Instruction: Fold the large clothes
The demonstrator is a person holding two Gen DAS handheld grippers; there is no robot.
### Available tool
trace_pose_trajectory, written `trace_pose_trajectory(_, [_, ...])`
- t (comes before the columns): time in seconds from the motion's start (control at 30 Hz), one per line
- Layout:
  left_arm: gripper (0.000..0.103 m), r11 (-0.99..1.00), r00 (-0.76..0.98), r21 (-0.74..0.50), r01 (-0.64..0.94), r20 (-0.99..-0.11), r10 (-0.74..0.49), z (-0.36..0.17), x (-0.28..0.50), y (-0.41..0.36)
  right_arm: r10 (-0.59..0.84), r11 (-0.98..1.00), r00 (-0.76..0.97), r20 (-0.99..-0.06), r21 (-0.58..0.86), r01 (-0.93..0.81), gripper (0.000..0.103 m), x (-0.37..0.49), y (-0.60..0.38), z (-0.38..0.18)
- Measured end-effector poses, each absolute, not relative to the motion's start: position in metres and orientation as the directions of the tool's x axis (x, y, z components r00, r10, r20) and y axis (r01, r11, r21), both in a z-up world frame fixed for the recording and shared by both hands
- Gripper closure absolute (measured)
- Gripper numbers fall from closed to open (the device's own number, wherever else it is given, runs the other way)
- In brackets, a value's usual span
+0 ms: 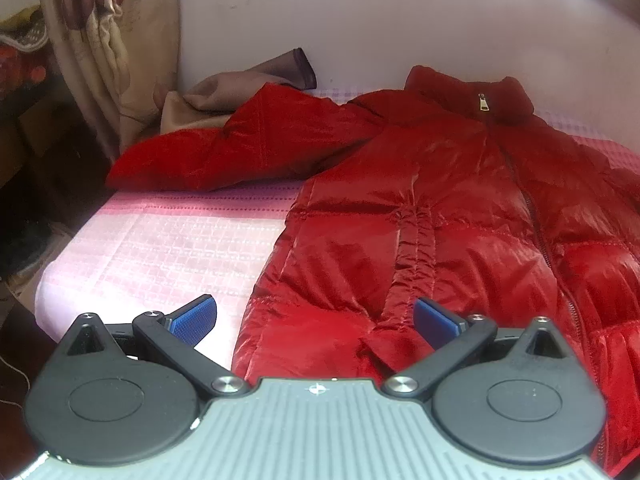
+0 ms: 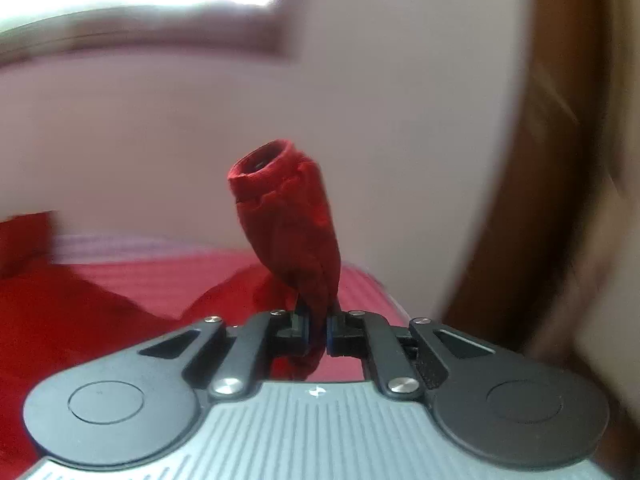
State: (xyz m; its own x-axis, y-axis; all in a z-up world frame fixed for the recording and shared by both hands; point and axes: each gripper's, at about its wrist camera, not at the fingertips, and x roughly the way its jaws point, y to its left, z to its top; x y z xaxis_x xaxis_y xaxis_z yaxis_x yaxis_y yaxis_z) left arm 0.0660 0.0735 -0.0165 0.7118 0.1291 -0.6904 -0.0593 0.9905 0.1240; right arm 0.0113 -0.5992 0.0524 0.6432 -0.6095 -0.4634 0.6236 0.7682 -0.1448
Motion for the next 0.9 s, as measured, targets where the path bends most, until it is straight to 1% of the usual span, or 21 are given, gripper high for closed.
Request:
trace_pose_trajectory(0.1, [0.000,0.989,0.716,0.137,-0.049,-0.686,0.130,-0.015,0.063,0.066,-0.563,0.723,0.588,-0.581,-0.002,0.691,0.094,-0.025,-0.655,0.014])
trace_pose_trajectory(0.13, [0.000,0.989,0.720,0.142,-0.045,-0.681,0.130,-0.014,0.062,0.064,-0.550,0.704,0.574,-0.607,0.033,0.709,0.090,-0.033,-0.667,0.001])
trace_pose_trajectory(0.2, [0.000,0.989,0.731,0.143,-0.045,-0.670,0.130,-0.013,0.059,0.064,-0.496,0.678,0.593,-0.635,0.144,0.721,0.087,-0.047,-0.680,-0.019])
trace_pose_trajectory(0.23, [0.000,0.989,0.736,0.137,-0.046,-0.665,0.126,-0.012,0.058,0.067,-0.479,0.656,0.594,-0.647,0.186,0.731,0.083,-0.051,-0.682,-0.026])
trace_pose_trajectory(0.3, [0.000,0.991,0.744,0.120,-0.060,-0.656,0.125,-0.009,0.054,0.076,-0.456,0.632,0.621,-0.637,0.259,0.730,0.078,-0.069,-0.670,-0.033])
trace_pose_trajectory(0.33, [0.000,0.990,0.754,0.118,-0.072,-0.644,0.132,-0.008,0.052,0.084,-0.443,0.653,0.657,-0.610,0.282,0.703,0.073,-0.077,-0.657,-0.033])
trace_pose_trajectory(0.37, [0.000,0.989,0.764,0.128,-0.080,-0.629,0.143,-0.007,0.050,0.090,-0.429,0.681,0.685,-0.589,0.288,0.673,0.064,-0.081,-0.643,-0.031])
trace_pose_trajectory(0.4, [0.000,0.985,0.771,0.145,-0.089,-0.616,0.160,-0.007,0.049,0.097,-0.403,0.712,0.716,-0.570,0.295,0.637,0.059,-0.090,-0.627,-0.025])
trace_pose_trajectory(0.47, [0.000,0.985,0.775,0.146,-0.093,-0.611,0.164,-0.009,0.045,0.117,-0.282,0.777,0.792,-0.541,0.355,0.519,0.025,-0.120,-0.590,-0.017])
trace_pose_trajectory(0.53, [0.000,0.992,0.767,0.114,-0.057,-0.631,0.117,-0.013,0.044,0.138,-0.128,0.823,0.835,-0.536,0.412,0.391,0.016,-0.132,-0.552,-0.020])
trace_pose_trajectory(0.6, [0.000,0.997,0.742,0.073,-0.036,-0.666,0.076,-0.021,0.044,0.152,0.026,0.847,0.830,-0.557,0.453,0.277,0.016,-0.142,-0.510,-0.027])
trace_pose_trajectory(0.63, [0.000,0.999,0.732,0.044,-0.026,-0.679,0.049,-0.026,0.044,0.159,0.074,0.854,0.816,-0.573,0.459,0.245,0.016,-0.144,-0.494,-0.031])
trace_pose_trajectory(0.73, [0.000,0.998,0.685,-0.048,0.042,-0.726,-0.064,-0.042,0.044,0.165,0.146,0.870,0.774,-0.616,0.452,0.195,0.016,-0.148,-0.455,-0.044])
trace_pose_trajectory(0.77, [0.000,0.995,0.679,-0.077,0.062,-0.728,-0.099,-0.045,0.044,0.165,0.165,0.871,0.771,-0.616,0.457,0.179,0.016,-0.150,-0.447,-0.046])
trace_pose_trajectory(0.8, [0.003,0.993,0.679,-0.091,0.080,-0.724,-0.121,-0.049,0.042,0.163,0.181,0.870,0.771,-0.611,0.465,0.163,0.017,-0.148,-0.441,-0.048])
trace_pose_trajectory(0.83, [0.008,0.992,0.676,-0.086,0.091,-0.726,-0.125,-0.053,0.041,0.160,0.193,0.870,0.770,-0.609,0.469,0.153,0.031,-0.139,-0.442,-0.051])
trace_pose_trajectory(0.87, [0.024,0.991,0.665,-0.087,0.103,-0.735,-0.134,-0.055,0.041,0.159,0.209,0.869,0.765,-0.609,0.474,0.140,0.057,-0.139,-0.434,-0.053])
trace_pose_trajectory(0.9, [0.047,0.988,0.654,-0.106,0.116,-0.740,-0.156,-0.056,0.040,0.158,0.219,0.865,0.756,-0.616,0.481,0.141,0.064,-0.136,-0.431,-0.053])
